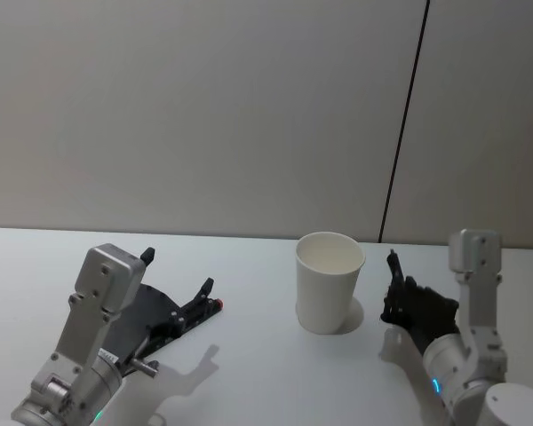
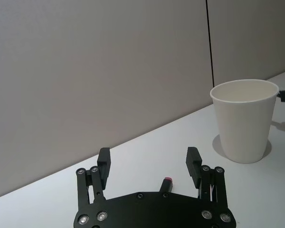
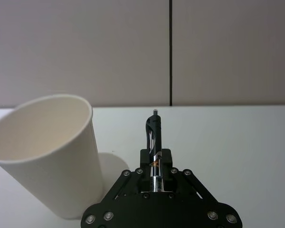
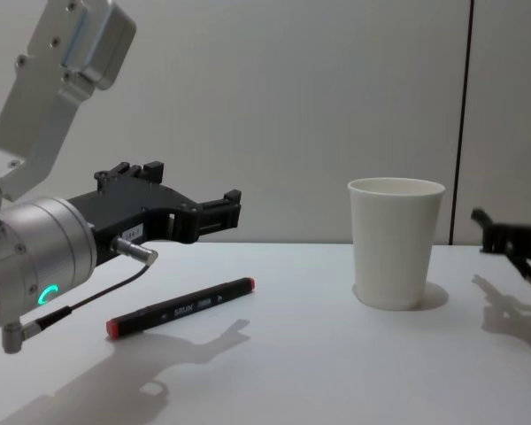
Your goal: Place the pen into the pen holder.
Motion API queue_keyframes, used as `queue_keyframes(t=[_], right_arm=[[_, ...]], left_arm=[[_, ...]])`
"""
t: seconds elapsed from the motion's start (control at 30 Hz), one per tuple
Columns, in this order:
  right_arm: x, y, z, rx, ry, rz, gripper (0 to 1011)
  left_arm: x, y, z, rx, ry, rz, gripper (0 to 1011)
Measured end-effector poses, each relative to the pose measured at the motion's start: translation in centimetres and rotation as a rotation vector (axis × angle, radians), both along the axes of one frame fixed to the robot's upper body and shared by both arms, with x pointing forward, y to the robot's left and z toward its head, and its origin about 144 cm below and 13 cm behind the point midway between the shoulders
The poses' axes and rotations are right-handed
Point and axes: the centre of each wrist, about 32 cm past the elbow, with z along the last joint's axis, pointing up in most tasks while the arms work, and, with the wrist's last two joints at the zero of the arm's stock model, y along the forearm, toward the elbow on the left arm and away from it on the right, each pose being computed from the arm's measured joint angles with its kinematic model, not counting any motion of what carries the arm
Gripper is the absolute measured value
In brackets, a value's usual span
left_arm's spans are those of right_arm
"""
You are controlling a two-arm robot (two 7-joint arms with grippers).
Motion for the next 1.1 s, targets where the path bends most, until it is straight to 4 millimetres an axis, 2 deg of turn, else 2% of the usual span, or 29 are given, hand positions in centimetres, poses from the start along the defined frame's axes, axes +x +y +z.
queue_keyframes(t=[0.53, 1.1], right_arm=[[0.7, -2.1, 1.1, 0.090, -0.236, 0.066, 141], [3.2, -4.3, 2.8, 0.218, -0.481, 0.220, 141]], left_arm=[[0.0, 0.0, 0.0, 0.000, 0.000, 0.000, 1002], [0.0, 0.0, 0.0, 0.000, 0.000, 0.000, 1002]])
